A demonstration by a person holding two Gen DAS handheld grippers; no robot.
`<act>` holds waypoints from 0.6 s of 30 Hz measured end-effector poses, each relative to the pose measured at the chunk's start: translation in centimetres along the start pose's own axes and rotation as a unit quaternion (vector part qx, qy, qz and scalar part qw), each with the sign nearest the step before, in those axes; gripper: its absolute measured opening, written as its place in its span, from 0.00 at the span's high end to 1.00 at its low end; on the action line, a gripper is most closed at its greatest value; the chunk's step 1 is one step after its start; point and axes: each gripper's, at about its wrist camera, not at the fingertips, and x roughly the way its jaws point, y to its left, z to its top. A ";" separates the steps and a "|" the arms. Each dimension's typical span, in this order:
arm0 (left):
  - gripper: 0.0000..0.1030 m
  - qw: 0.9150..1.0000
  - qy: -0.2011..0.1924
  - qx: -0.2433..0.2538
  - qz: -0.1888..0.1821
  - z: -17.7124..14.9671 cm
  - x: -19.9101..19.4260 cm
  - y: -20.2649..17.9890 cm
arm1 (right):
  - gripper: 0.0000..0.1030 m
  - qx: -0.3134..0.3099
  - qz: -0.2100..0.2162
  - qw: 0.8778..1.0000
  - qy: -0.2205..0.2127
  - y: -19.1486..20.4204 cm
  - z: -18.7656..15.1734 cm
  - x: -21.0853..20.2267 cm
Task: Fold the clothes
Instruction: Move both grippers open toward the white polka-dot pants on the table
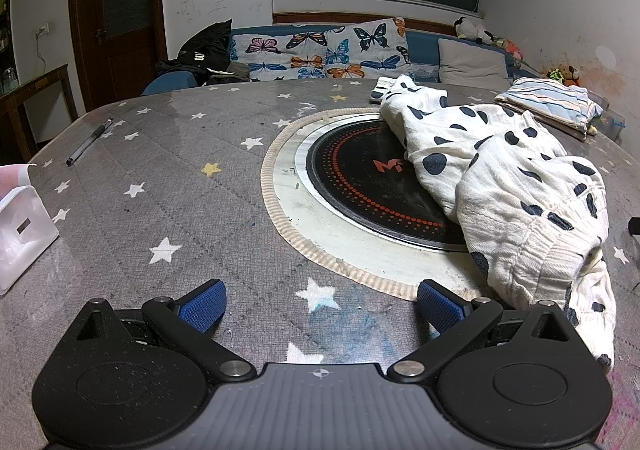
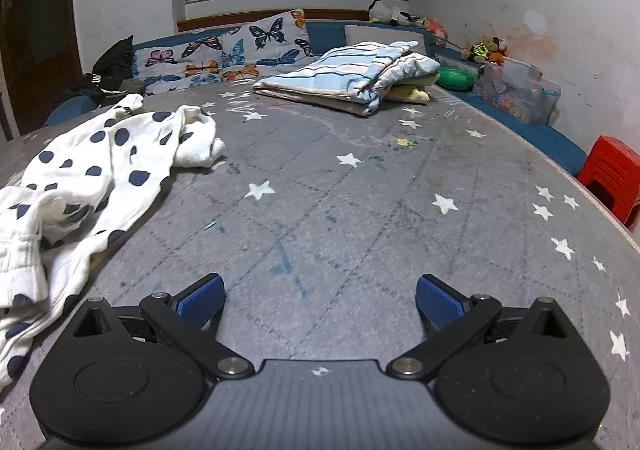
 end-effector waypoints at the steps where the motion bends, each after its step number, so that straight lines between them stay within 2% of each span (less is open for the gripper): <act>1: 0.00 1.000 0.000 0.001 0.000 0.0 0.0 -0.1 | 0.00 0.000 0.000 1.000 0.000 0.0 -0.1 -0.1; 9: 0.00 1.000 0.000 0.003 0.019 -0.2 -0.4 -0.8 | 0.00 0.000 0.002 1.000 0.003 0.7 -1.0 -1.2; 18: 0.00 1.000 0.005 -0.005 0.020 -0.7 -1.5 -1.4 | 0.00 -0.005 0.007 1.000 -0.001 1.9 -1.7 -2.6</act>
